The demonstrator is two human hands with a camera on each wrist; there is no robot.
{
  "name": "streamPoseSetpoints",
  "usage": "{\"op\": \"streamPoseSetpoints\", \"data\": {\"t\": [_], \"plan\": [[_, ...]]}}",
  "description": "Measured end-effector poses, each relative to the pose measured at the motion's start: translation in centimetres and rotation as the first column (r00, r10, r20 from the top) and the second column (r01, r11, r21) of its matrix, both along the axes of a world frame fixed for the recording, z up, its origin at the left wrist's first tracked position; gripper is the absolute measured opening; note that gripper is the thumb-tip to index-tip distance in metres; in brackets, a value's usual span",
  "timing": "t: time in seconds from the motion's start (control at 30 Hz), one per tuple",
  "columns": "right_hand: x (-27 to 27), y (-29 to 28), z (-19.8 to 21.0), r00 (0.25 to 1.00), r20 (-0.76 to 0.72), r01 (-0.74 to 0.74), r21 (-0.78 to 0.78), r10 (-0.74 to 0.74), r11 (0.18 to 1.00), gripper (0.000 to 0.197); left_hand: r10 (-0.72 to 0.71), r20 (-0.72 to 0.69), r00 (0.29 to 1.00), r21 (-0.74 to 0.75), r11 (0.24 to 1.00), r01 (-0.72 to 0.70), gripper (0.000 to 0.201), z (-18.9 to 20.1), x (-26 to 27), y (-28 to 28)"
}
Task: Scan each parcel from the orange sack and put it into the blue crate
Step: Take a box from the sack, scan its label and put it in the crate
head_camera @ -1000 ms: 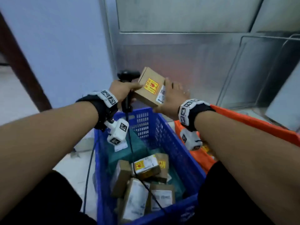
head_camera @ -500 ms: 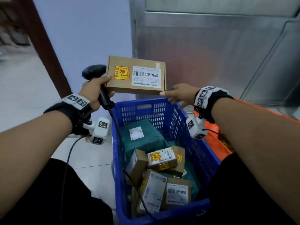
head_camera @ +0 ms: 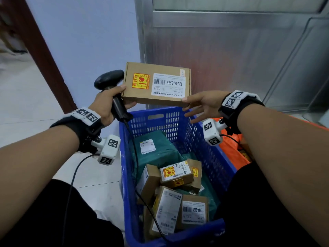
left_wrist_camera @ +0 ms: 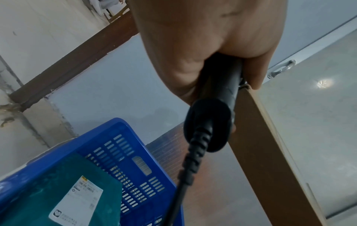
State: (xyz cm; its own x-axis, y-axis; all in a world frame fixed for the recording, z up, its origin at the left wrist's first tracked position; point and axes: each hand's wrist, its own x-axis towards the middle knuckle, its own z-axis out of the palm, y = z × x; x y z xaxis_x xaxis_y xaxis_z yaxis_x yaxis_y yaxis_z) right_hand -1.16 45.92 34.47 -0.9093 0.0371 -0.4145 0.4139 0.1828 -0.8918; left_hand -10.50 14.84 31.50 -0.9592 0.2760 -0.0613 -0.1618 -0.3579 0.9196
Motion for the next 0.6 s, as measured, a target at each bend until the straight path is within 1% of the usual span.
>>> {"op": "streamPoseSetpoints", "data": {"t": [0.03,0.07,0.13,0.2,0.27,0.37,0.47,0.6], "plan": [[0.0,0.1,-0.1,1.0,-0.001,0.0,0.004,0.0,1.0,0.041,0.018,-0.001,1.0,-0.015,1.0,-0.018,0.038,-0.1,0.0,0.2],[-0.1,0.2,-0.1,1.0,-0.016,0.012,0.018,-0.012,1.0,0.04,0.051,-0.012,0.999,-0.055,0.997,-0.051,0.035,-0.2,0.0,0.3],[-0.5,0.5,-0.1,0.996,-0.069,0.064,0.048,-0.061,0.997,0.025,0.105,-0.059,0.993,-0.162,0.98,-0.114,0.024,-0.4,0.2,0.5],[-1.1,0.8,-0.1,0.987,-0.111,0.125,0.083,-0.116,0.989,0.015,0.087,-0.105,0.991,-0.24,0.965,-0.11,0.019,-0.2,0.7,0.8],[-1.4,1.1,-0.3,0.978,-0.134,0.179,0.149,-0.16,0.972,0.012,0.006,-0.137,0.991,-0.283,0.958,-0.045,0.015,0.3,1.6,1.3],[-1.2,1.2,-0.6,0.971,-0.126,0.227,0.226,-0.203,0.947,0.014,-0.109,-0.147,0.983,-0.296,0.953,0.062,0.018,1.0,3.3,2.6],[-1.0,1.3,-0.7,0.966,-0.124,0.251,0.259,-0.225,0.933,0.021,-0.212,-0.141,0.967,-0.332,0.93,0.155,0.026,1.4,4.5,3.9],[-0.9,1.1,-0.4,0.949,-0.133,0.312,0.26,-0.286,0.914,0.023,-0.286,-0.081,0.955,-0.376,0.896,0.236,0.033,1.3,5.2,4.9]]}}
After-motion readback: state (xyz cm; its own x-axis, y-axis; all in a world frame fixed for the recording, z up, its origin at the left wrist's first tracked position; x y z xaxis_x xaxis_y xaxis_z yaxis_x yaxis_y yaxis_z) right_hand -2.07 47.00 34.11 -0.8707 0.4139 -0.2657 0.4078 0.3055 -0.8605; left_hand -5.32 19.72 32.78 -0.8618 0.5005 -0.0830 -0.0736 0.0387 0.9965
